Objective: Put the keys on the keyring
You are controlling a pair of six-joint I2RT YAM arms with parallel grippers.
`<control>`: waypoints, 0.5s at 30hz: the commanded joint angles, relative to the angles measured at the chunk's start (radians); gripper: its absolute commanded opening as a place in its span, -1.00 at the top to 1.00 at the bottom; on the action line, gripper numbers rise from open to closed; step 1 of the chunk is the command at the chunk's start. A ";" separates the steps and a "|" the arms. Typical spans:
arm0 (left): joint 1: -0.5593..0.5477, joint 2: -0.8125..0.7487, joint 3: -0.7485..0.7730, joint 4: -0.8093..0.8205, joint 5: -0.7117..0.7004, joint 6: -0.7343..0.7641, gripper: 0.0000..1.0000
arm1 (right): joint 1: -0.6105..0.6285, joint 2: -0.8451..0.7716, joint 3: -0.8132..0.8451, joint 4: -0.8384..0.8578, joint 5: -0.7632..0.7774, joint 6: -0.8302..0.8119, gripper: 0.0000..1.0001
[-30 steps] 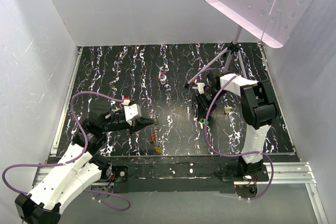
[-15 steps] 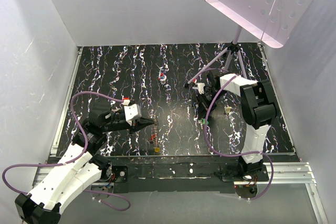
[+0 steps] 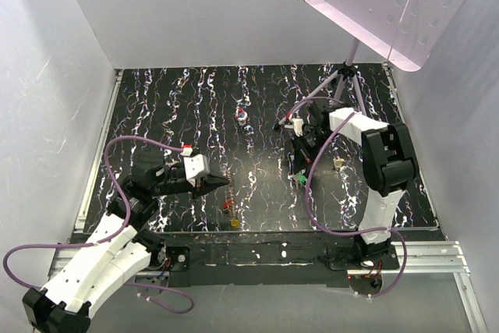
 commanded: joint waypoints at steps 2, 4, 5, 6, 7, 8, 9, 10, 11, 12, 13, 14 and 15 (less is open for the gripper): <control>0.013 -0.011 0.006 0.064 0.034 -0.023 1.00 | 0.004 -0.117 0.021 -0.039 -0.141 -0.098 0.97; 0.019 -0.016 -0.001 0.089 0.045 -0.039 1.00 | 0.004 -0.148 0.018 -0.044 -0.178 -0.128 0.97; 0.021 -0.019 -0.004 0.104 0.051 -0.048 1.00 | 0.004 -0.169 0.015 -0.042 -0.196 -0.138 0.97; 0.021 -0.019 -0.007 0.117 0.054 -0.057 1.00 | 0.005 -0.198 0.012 -0.044 -0.219 -0.155 0.97; 0.021 -0.017 -0.009 0.130 0.056 -0.065 1.00 | 0.005 -0.221 0.007 -0.051 -0.247 -0.180 0.97; 0.021 -0.014 -0.010 0.147 0.062 -0.074 1.00 | 0.007 -0.249 0.007 -0.066 -0.268 -0.209 0.97; 0.022 -0.010 -0.010 0.161 0.067 -0.088 1.00 | 0.010 -0.272 0.014 -0.092 -0.282 -0.249 0.97; 0.022 -0.005 -0.009 0.181 0.077 -0.100 1.00 | 0.011 -0.297 0.033 -0.126 -0.285 -0.290 0.97; 0.022 0.004 -0.006 0.195 0.085 -0.114 1.00 | 0.016 -0.320 0.060 -0.172 -0.285 -0.339 0.97; 0.021 0.012 0.002 0.216 0.094 -0.126 1.00 | 0.018 -0.335 0.089 -0.217 -0.281 -0.377 0.97; 0.021 0.023 0.009 0.227 0.102 -0.138 1.00 | 0.018 -0.353 0.129 -0.258 -0.278 -0.419 0.97; 0.021 0.033 0.022 0.268 0.110 -0.149 1.00 | 0.019 -0.364 0.168 -0.305 -0.276 -0.457 0.97; 0.021 0.044 0.029 0.300 0.113 -0.161 1.00 | 0.019 -0.376 0.209 -0.342 -0.270 -0.483 0.97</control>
